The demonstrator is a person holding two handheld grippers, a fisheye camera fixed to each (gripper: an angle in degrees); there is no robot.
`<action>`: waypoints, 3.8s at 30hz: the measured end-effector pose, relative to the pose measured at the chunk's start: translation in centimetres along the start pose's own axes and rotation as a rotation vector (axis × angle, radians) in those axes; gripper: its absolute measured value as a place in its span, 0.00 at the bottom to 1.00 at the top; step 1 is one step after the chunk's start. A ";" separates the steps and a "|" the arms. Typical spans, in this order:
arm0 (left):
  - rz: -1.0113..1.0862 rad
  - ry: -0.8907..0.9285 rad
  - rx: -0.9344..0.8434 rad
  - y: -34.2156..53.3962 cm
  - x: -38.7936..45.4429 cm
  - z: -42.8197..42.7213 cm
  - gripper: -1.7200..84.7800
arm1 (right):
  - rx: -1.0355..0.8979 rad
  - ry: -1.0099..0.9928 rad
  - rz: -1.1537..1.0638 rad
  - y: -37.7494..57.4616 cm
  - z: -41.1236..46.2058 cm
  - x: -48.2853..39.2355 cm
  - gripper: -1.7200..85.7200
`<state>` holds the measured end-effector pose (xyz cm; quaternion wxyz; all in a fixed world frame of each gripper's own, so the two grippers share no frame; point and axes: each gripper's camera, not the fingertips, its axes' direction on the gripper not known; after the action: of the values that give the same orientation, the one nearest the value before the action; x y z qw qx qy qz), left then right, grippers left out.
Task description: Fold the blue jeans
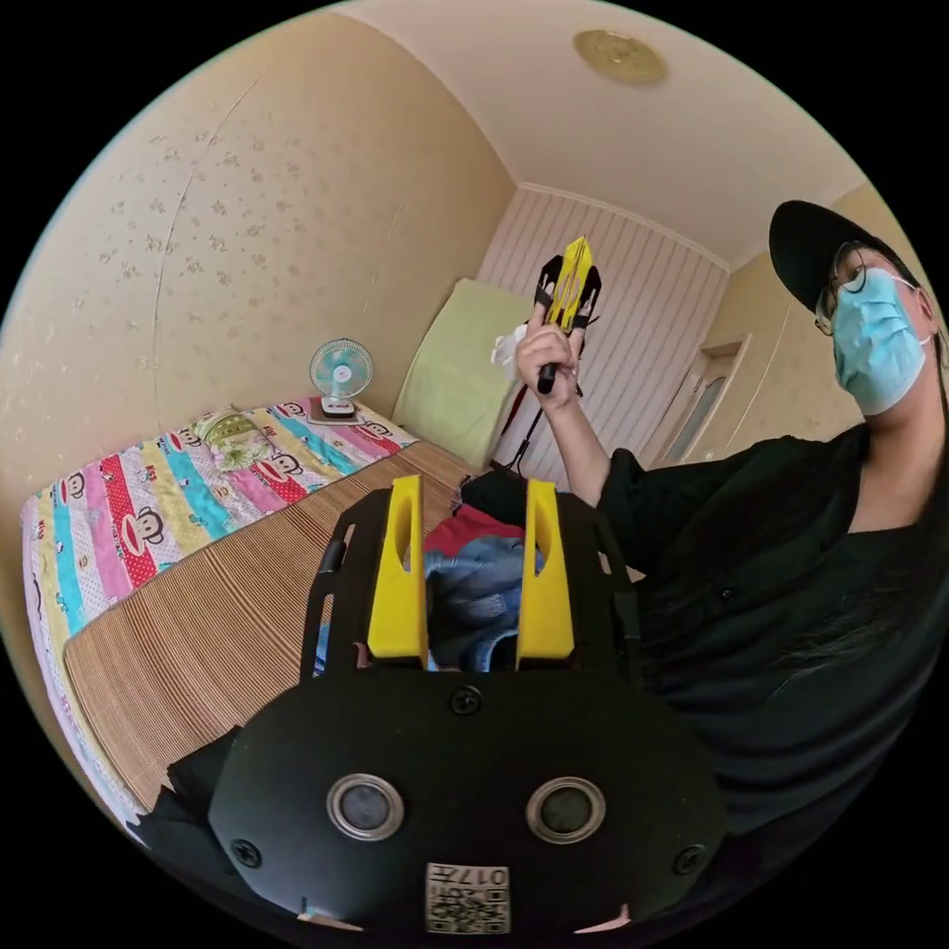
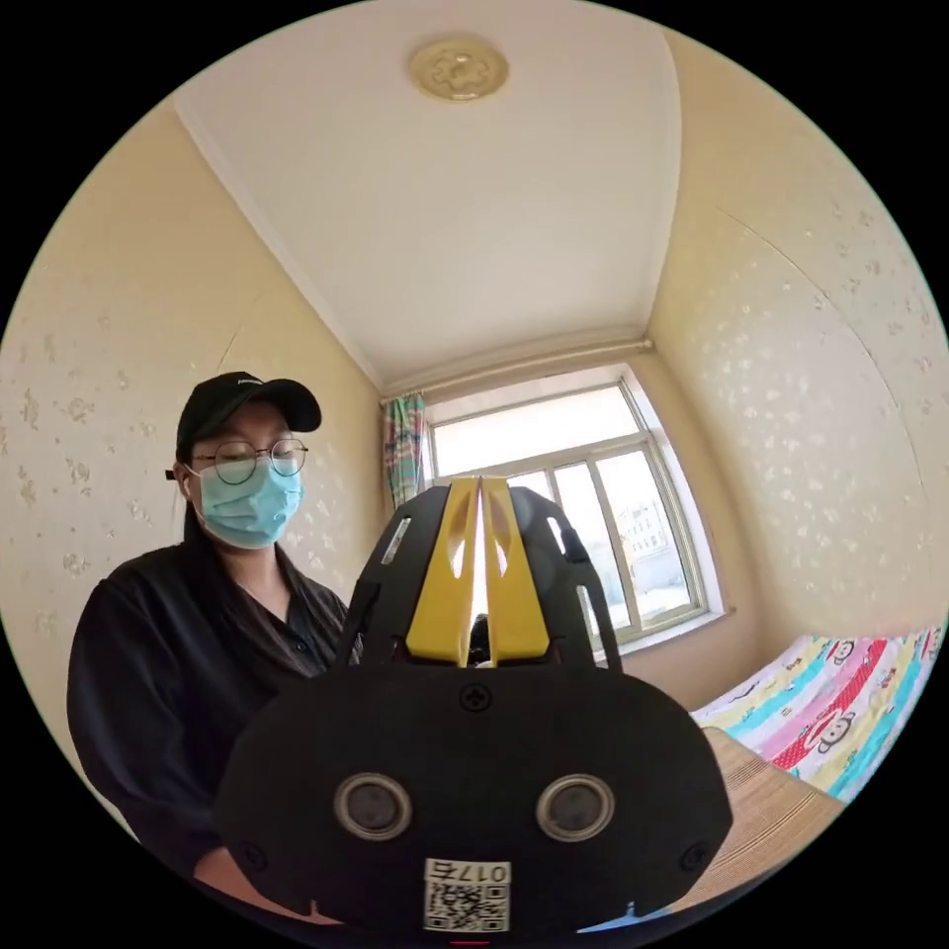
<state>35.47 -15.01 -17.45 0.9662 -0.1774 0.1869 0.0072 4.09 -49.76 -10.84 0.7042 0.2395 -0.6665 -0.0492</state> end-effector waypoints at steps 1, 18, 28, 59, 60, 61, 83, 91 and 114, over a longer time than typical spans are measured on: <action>-0.047 -0.014 -0.044 0.1 -1.1 1.6 0.18 | 0.000 -0.003 0.024 0.4 0.0 0.7 0.03; -0.579 -0.079 -0.404 13.6 -9.3 13.5 0.16 | -1.321 0.916 1.073 46.1 0.2 14.6 0.18; -0.609 -0.126 -0.355 14.4 -6.7 12.3 0.17 | -1.073 1.022 1.108 48.1 1.9 18.4 0.07; -0.099 -0.218 0.393 14.8 8.6 -7.7 0.08 | -0.514 0.809 -0.101 12.7 12.9 -21.5 0.09; -0.016 -0.215 0.427 13.4 10.4 -9.6 0.08 | -0.521 0.795 -0.127 13.9 12.2 -22.3 0.09; 0.041 -0.218 0.443 12.0 12.1 -10.8 0.08 | -0.520 0.792 -0.138 14.5 11.9 -22.7 0.10; 0.124 -0.459 0.670 7.4 27.6 -25.1 0.08 | -0.131 0.718 -0.348 12.3 12.5 -30.0 0.06; 0.191 -0.601 0.534 -1.9 29.5 -27.8 0.08 | -0.382 0.957 -0.405 0.4 15.2 -29.9 0.06; -0.874 -0.600 -0.396 9.7 -34.0 8.2 0.14 | -1.018 0.721 0.955 36.9 -4.0 28.2 0.14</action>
<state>6.04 -1.35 -1.27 0.8384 -0.4063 -0.1917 -0.3086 1.72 -27.16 29.81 0.8452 -0.4237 -0.3232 0.0403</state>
